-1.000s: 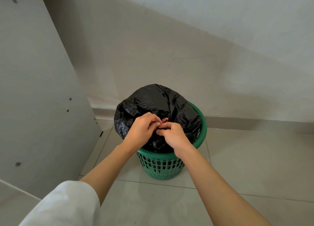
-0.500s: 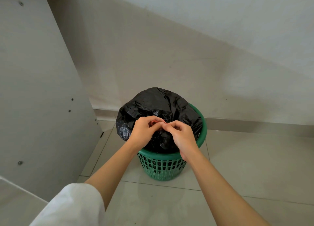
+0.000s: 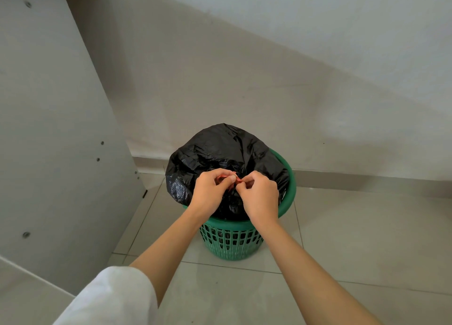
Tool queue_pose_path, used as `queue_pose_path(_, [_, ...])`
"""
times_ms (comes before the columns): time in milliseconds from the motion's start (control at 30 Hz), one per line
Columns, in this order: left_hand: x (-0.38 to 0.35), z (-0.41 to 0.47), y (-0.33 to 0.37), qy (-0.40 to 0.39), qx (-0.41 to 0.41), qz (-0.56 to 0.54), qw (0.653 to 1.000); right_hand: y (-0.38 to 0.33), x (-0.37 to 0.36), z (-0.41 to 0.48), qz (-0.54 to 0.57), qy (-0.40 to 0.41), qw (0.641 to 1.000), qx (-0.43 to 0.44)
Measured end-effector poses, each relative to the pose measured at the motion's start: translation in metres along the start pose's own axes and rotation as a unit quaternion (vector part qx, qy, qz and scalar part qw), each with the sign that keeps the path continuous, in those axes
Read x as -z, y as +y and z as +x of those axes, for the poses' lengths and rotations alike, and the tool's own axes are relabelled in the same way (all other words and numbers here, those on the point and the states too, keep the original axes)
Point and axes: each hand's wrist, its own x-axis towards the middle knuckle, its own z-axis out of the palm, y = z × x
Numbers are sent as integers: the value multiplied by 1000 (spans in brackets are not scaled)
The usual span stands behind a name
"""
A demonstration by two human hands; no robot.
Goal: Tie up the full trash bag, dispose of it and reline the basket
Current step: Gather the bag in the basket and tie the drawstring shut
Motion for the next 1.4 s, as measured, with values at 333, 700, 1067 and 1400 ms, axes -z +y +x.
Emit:
queue_pose_path(333, [-19,-9,0,120,-35,44,991,2,-1,4,18,-26,999,-9])
queue_pose_path(700, [-18,-13,-10,108,-138,108,979,11,21,16,486,-216,781,-329])
queue_pose_path(1067, [-10,-7,-4,93,-163,118,975,16,25,21,321,-160,904,-232])
queue_pose_path(1400, [14,-8,-12,48,-193,187,962,19,22,23,97,-142,975,-138])
